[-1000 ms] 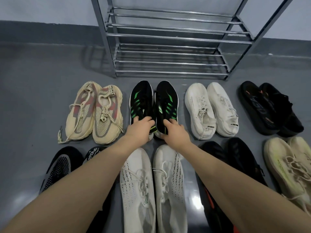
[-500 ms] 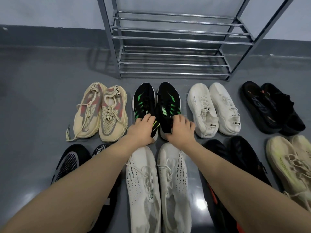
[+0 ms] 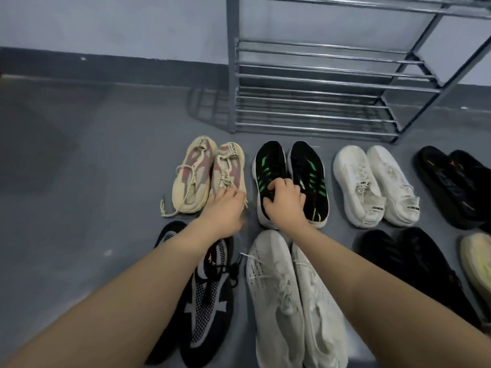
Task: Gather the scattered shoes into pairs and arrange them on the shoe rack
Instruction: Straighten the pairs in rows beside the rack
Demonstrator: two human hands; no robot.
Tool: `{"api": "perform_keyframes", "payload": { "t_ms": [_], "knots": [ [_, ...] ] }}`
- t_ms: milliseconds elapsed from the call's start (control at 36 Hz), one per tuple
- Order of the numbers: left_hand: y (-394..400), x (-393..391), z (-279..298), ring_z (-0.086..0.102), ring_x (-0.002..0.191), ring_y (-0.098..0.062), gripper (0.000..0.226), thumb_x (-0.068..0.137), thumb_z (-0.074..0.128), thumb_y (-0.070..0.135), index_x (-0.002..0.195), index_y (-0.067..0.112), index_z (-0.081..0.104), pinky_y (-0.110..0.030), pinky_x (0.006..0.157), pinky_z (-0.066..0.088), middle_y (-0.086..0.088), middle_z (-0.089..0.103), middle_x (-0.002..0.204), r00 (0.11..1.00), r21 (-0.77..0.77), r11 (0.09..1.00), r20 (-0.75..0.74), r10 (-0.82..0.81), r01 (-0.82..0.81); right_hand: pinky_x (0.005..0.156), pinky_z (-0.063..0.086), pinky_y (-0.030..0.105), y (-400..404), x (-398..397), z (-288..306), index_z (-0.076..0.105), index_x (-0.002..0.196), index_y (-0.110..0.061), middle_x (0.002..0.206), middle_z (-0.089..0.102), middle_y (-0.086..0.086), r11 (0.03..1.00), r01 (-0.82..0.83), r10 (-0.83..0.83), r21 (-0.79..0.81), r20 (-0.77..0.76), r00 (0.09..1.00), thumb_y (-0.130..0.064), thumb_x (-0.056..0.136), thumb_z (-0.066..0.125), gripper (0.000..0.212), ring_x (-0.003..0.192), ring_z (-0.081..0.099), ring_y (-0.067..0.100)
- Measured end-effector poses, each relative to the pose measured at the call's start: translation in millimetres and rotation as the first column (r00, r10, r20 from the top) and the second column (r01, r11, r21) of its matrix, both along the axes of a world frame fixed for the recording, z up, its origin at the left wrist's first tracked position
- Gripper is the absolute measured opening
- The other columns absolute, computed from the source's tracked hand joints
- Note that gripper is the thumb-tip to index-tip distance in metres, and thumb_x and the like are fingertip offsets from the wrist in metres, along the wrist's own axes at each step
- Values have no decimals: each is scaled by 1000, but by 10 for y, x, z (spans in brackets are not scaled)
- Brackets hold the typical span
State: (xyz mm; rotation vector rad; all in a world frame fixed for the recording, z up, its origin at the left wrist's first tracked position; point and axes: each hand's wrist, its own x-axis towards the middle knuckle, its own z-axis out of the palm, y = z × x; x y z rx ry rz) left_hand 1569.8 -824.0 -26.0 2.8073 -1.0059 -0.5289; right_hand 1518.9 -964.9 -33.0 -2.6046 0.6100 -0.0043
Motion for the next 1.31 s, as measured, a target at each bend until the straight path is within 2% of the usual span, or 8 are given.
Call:
{"api": "perform_keyframes", "payload": {
  "t_ms": [361, 528, 750, 889, 1000, 1111, 1222, 1306],
  "knots": [
    [696, 567, -28, 35, 127, -30, 42, 89, 54, 25, 127, 11, 44, -40, 103, 30, -10, 43, 133, 990, 76, 987, 31, 139, -141, 98, 29, 41, 631, 595, -22, 48, 125, -16, 131, 45, 7, 994, -78, 88, 82, -122, 989, -23, 91, 49, 34, 121, 39, 31],
    [746, 855, -117, 31, 131, -27, 61, 79, 68, 34, 129, 14, 40, -39, 101, 30, -7, 36, 138, 995, 85, 992, 58, 85, -90, 102, 29, 40, 690, 912, -98, 45, 128, -15, 134, 43, 7, 998, -45, 51, 44, -128, 990, -33, 92, 53, 41, 125, 37, 31],
    [776, 1038, -303, 24, 136, -31, 87, 68, 78, 44, 138, 18, 32, -46, 104, 32, -6, 29, 146, 996, 139, 988, -46, 80, -73, 102, 30, 44, 761, 1127, -223, 38, 134, -16, 141, 40, 5, 994, -72, 92, 86, -251, 964, -38, 89, 59, 54, 128, 36, 32],
    [799, 1031, -374, 37, 127, -39, 96, 65, 81, 42, 141, 24, 24, -52, 98, 41, -7, 32, 142, 987, 192, 979, -130, 99, -73, 106, 24, 48, 843, 1164, -212, 33, 138, -21, 144, 33, 6, 999, -26, 32, 21, -336, 941, -42, 87, 61, 62, 130, 32, 33],
    [821, 983, -394, 50, 115, -36, 68, 80, 69, 26, 135, 23, 29, -43, 81, 46, -6, 43, 130, 976, 136, 984, -169, 141, -119, 106, 23, 47, 934, 1166, -190, 34, 137, -26, 144, 30, 8, 997, 50, -26, 56, -365, 931, -44, 84, 64, 63, 128, 31, 37],
    [747, 954, -389, 58, 106, -33, 37, 87, 54, 14, 122, 15, 44, -36, 71, 41, -8, 55, 117, 986, 96, 989, -107, 125, -115, 106, 24, 47, 941, 1164, -210, 38, 130, -29, 139, 30, 10, 994, 72, -35, 87, -364, 931, -46, 81, 67, 60, 126, 32, 37],
    [725, 864, -488, 57, 105, -34, 26, 84, 50, 0, 108, 8, 58, -44, 91, 43, -11, 57, 113, 969, 84, 979, -154, 196, -185, 104, 24, 48, 941, 1167, -294, 37, 127, -26, 138, 32, 10, 992, 66, -24, 105, -365, 931, -41, 81, 67, 56, 128, 31, 35],
    [742, 831, -517, 56, 104, -36, 25, 85, 46, -2, 104, 6, 61, -45, 94, 41, -13, 59, 110, 958, 75, 972, -169, 232, -222, 104, 24, 52, 947, 1157, -292, 37, 120, -23, 136, 33, 13, 996, 52, -21, 79, -358, 934, -19, 87, 55, 38, 124, 32, 38]
  ]
}}
